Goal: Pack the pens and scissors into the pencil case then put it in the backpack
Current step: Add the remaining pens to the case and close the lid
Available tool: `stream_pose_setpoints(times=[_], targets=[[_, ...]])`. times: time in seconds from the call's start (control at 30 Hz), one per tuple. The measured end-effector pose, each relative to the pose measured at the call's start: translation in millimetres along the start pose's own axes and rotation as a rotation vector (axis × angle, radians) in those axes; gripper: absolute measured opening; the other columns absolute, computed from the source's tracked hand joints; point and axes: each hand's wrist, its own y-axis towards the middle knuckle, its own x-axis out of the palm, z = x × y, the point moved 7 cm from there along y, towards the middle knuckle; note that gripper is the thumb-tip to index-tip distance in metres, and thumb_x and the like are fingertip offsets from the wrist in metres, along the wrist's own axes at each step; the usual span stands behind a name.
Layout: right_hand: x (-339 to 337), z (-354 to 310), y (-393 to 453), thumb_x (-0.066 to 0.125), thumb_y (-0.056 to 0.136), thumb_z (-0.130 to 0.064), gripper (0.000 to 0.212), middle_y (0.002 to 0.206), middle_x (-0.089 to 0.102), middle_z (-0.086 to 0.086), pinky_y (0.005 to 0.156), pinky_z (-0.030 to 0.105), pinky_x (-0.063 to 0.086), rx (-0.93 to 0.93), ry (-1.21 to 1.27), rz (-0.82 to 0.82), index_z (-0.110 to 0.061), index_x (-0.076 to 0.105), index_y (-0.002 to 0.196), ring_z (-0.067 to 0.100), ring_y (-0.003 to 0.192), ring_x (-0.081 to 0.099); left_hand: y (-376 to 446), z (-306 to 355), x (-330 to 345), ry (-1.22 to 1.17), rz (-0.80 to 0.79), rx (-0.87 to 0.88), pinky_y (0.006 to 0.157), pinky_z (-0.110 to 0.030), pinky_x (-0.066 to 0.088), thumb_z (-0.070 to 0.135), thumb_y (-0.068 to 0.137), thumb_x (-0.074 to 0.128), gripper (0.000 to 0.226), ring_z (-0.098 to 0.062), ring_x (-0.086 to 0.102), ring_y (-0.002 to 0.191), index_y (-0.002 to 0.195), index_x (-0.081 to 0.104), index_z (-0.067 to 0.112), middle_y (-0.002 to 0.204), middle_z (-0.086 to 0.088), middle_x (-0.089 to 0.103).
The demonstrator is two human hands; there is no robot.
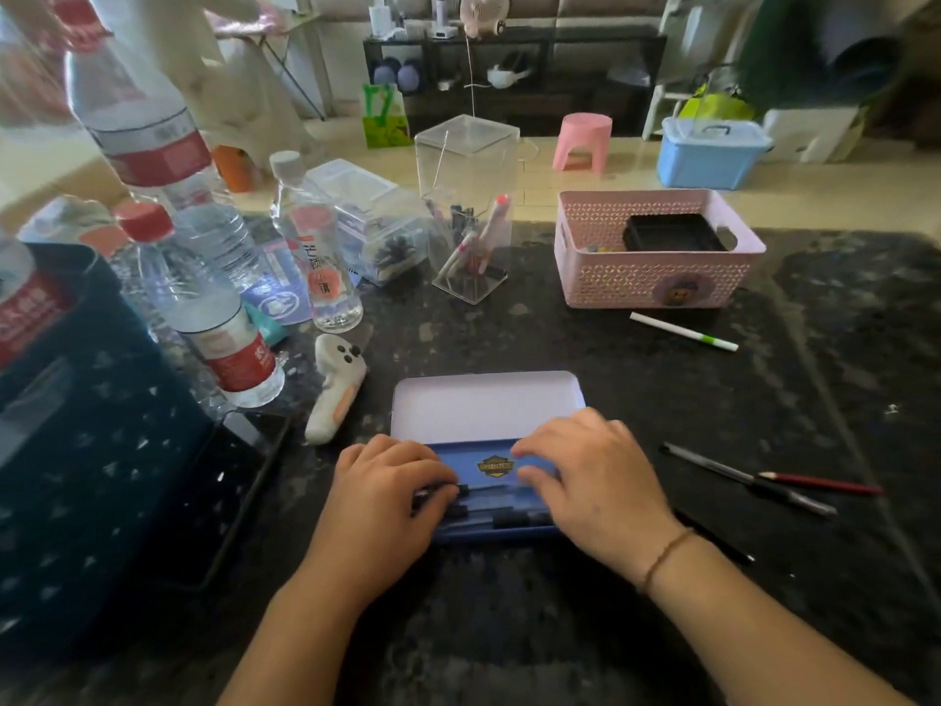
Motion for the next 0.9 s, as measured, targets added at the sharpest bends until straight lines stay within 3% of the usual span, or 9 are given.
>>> stream_pose_setpoints(times=[0.1, 0.2, 0.3, 0.4, 0.53, 0.63, 0.73, 0.8, 0.9], targets=[[-34, 58, -36, 0.072, 0.077, -0.031, 0.014, 0.085, 0.066, -0.008, 0.067, 0.035, 0.048, 0.229, -0.066, 0.080, -0.026, 0.069, 0.090, 0.020, 0.080, 0.057, 4, 15, -4, -0.034, 0.044, 0.014, 0.087, -0.037, 0.043, 0.050, 0.082, 0.053, 0.023, -0.005, 0.054, 0.096, 0.094, 0.069, 0.037, 0.098, 0.022, 0.064], [-49, 106, -88, 0.070, 0.074, -0.048, 0.023, 0.089, 0.061, -0.016, 0.069, 0.032, 0.050, 0.440, -0.182, -0.062, -0.033, 0.066, 0.091, 0.015, 0.091, 0.057, 15, 67, 3, -0.060, 0.098, 0.156, 0.085, -0.035, 0.043, 0.041, 0.083, 0.059, 0.018, -0.012, 0.057, 0.095, 0.096, 0.068, 0.032, 0.101, 0.015, 0.066], [-42, 124, -114, 0.066, 0.074, -0.054, 0.025, 0.090, 0.059, -0.018, 0.069, 0.028, 0.048, 0.448, -0.217, -0.146, -0.036, 0.063, 0.092, 0.011, 0.094, 0.057, 23, 139, 34, -0.017, 0.036, 0.373, 0.090, -0.038, 0.043, 0.037, 0.083, 0.060, 0.023, -0.015, 0.057, 0.099, 0.104, 0.066, 0.030, 0.106, 0.013, 0.065], [-37, 129, -117, 0.077, 0.071, -0.036, 0.017, 0.079, 0.061, -0.012, 0.059, 0.032, 0.052, 0.358, -0.172, -0.082, -0.030, 0.066, 0.082, 0.016, 0.079, 0.063, 34, 178, 69, 0.147, -0.066, 0.465, 0.097, -0.044, 0.041, 0.043, 0.079, 0.059, 0.035, -0.018, 0.056, 0.102, 0.111, 0.062, 0.029, 0.110, 0.011, 0.064], [-66, 139, -117, 0.070, 0.078, -0.029, 0.004, 0.083, 0.063, -0.013, 0.064, 0.032, 0.051, 0.356, -0.101, 0.127, -0.029, 0.067, 0.080, 0.016, 0.080, 0.061, 44, 190, 88, 0.208, -0.094, 0.471, 0.088, -0.040, 0.047, 0.045, 0.080, 0.059, 0.030, -0.019, 0.061, 0.088, 0.104, 0.065, 0.029, 0.096, 0.011, 0.068], [-88, 130, -109, 0.058, 0.080, -0.038, 0.013, 0.084, 0.061, -0.017, 0.065, 0.027, 0.046, 0.277, -0.041, 0.211, -0.029, 0.067, 0.082, 0.012, 0.077, 0.055, 48, 191, 73, 0.108, 0.038, 0.464, 0.072, -0.033, 0.045, 0.036, 0.088, 0.055, 0.015, -0.018, 0.057, 0.074, 0.095, 0.067, 0.028, 0.084, 0.010, 0.066], [-93, 116, -87, 0.057, 0.080, -0.048, 0.024, 0.086, 0.062, -0.018, 0.070, 0.023, 0.044, 0.167, 0.033, 0.230, -0.029, 0.067, 0.091, 0.007, 0.081, 0.053, 47, 168, 47, 0.099, 0.132, 0.431, 0.069, -0.034, 0.044, 0.032, 0.090, 0.054, 0.014, -0.018, 0.057, 0.074, 0.094, 0.066, 0.027, 0.086, 0.010, 0.066], [-90, 124, -64, 0.056, 0.080, -0.054, 0.034, 0.088, 0.063, -0.015, 0.073, 0.027, 0.047, 0.169, 0.015, 0.200, -0.029, 0.065, 0.102, 0.009, 0.084, 0.054, 45, 131, 28, 0.122, 0.166, 0.332, 0.068, -0.036, 0.045, 0.032, 0.086, 0.054, 0.014, -0.020, 0.059, 0.073, 0.089, 0.067, 0.028, 0.083, 0.010, 0.066], [-80, 182, -17, 0.067, 0.079, -0.039, 0.034, 0.096, 0.067, -0.003, 0.080, 0.036, 0.049, 0.314, -0.027, 0.166, -0.023, 0.065, 0.109, 0.023, 0.092, 0.060, 38, 60, 8, 0.145, 0.130, 0.108, 0.066, -0.040, 0.048, 0.040, 0.080, 0.051, 0.020, -0.021, 0.065, 0.072, 0.082, 0.068, 0.030, 0.080, 0.012, 0.068]])
